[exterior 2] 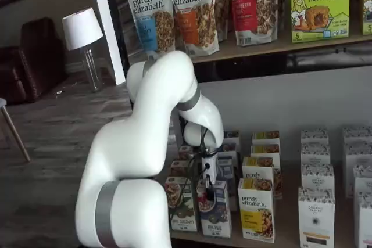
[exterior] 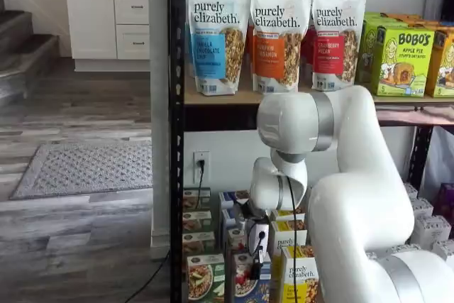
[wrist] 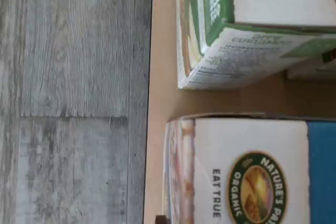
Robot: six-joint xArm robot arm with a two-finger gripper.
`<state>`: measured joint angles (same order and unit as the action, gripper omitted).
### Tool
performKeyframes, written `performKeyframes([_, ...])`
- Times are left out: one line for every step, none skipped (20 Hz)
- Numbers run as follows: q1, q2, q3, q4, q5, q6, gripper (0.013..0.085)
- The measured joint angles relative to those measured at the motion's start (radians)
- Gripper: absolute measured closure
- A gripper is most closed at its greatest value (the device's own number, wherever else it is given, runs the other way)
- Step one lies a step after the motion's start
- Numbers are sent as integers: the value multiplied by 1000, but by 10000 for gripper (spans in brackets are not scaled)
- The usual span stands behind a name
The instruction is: Pick up the blue and white box that is on the bottom shelf, the second box from the left
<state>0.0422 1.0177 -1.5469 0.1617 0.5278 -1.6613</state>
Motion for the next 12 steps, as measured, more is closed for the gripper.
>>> performKeyframes([1,-1,3,-4,-3,4,330])
performKeyframes([2,-1,2,-4,2,5,330])
performKeyframes([2,-2,1,0,6,2,330])
performKeyframes([3,-2,1,3,8,0,330])
performKeyframes([4,-3,2,5,7,-1,370])
performKeyframes([4,-3,3,7,6,-2,370])
performKeyframes([5,-4,5,10,4,-3,410])
performKeyframes([6,-4,6,9,2,-2,410])
performKeyframes([6,-5,7,8,1,-1,450])
performKeyframes([6,-5,7,10,1,-2,450])
performKeyframes([7,-5,7,11,1,-3,450])
performKeyframes([7,-6,7,10,1,-2,450])
